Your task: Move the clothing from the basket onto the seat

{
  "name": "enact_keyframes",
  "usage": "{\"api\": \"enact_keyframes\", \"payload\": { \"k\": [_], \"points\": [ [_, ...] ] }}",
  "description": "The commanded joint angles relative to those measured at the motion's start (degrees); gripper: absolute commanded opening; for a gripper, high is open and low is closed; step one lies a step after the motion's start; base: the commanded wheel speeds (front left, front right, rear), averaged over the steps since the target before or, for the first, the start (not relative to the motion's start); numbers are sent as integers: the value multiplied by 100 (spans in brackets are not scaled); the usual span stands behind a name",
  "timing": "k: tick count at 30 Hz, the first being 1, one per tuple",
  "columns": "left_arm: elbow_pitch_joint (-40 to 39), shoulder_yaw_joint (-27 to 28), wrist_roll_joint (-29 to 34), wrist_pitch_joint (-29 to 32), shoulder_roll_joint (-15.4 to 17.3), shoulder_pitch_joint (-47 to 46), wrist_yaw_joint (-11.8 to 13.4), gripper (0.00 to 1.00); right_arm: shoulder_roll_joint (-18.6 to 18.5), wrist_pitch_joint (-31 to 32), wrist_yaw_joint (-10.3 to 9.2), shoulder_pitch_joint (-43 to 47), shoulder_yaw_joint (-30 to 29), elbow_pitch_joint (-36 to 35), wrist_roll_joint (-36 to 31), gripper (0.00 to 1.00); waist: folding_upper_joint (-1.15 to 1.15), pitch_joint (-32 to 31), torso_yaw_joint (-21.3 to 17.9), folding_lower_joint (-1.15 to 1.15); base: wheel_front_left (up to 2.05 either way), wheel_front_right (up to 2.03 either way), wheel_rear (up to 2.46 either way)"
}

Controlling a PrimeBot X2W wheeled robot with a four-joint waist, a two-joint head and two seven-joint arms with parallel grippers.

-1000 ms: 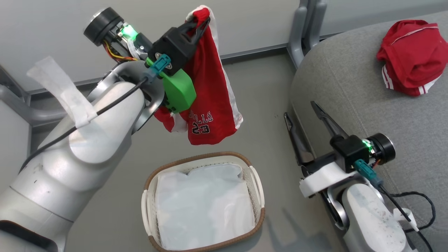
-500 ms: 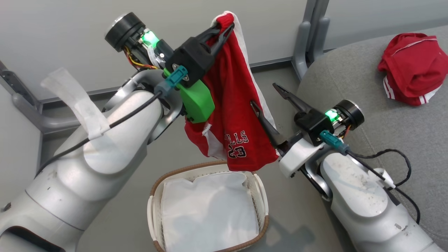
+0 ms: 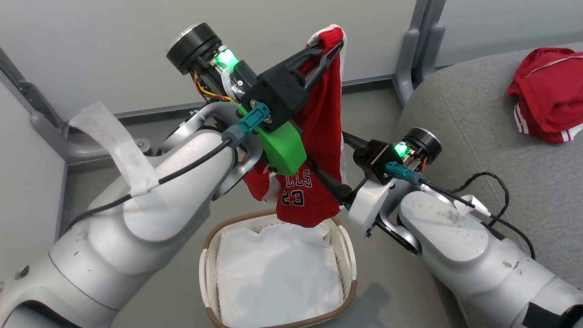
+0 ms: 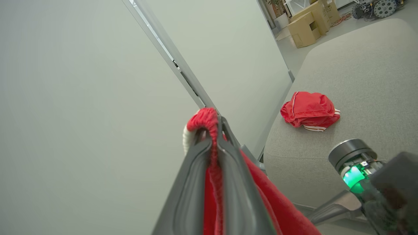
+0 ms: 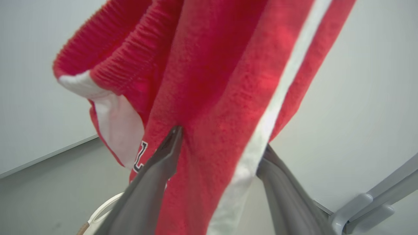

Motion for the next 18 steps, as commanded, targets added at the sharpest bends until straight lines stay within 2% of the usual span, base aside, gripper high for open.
{"api": "enact_keyframes", "payload": {
  "k": [1, 2, 4, 5, 6, 11, 16, 18],
  "points": [
    [-41, 15, -30, 15, 31, 71, 38, 0, 52, -27, -8, -79, 71, 70, 59, 100, 0, 32, 27, 0, 0, 0, 0],
    [-64, 21, -50, 24, 41, 82, 54, 0, 94, -26, -8, -127, 124, 119, 89, 55, 0, 47, 44, 0, 0, 0, 0],
    [-100, 44, -96, 40, 57, 124, 84, 0, 147, -26, -8, -187, 236, 182, 136, 20, 0, 68, 78, 0, 0, 0, 0],
    [-112, 61, -131, 46, 66, 149, 99, 0, 165, -27, -8, -204, 264, 199, 151, 14, 0, 74, 89, 0, 0, 0, 0],
    [-118, 86, -183, 46, 81, 189, 131, 0, 173, -26, -8, -219, 288, 221, 165, 0, 0, 81, 101, 0, 0, 0, 0],
    [-78, 338, -547, 0, 142, 575, 350, 0, 184, -27, -8, -254, 115, 123, 158, 0, 0, 115, 115, 0, 0, 0, 0],
    [65, 574, -901, -292, 209, 1168, 599, 2, 116, -26, -8, -113, -231, -23, 52, 0, 0, 153, 81, 0, 0, 0, 0],
    [199, 634, -1034, -422, 202, 1432, 688, 82, 93, -27, -8, -46, -415, -101, 7, 0, 0, 161, 66, 0, 0, 0, 0]
  ]
}}
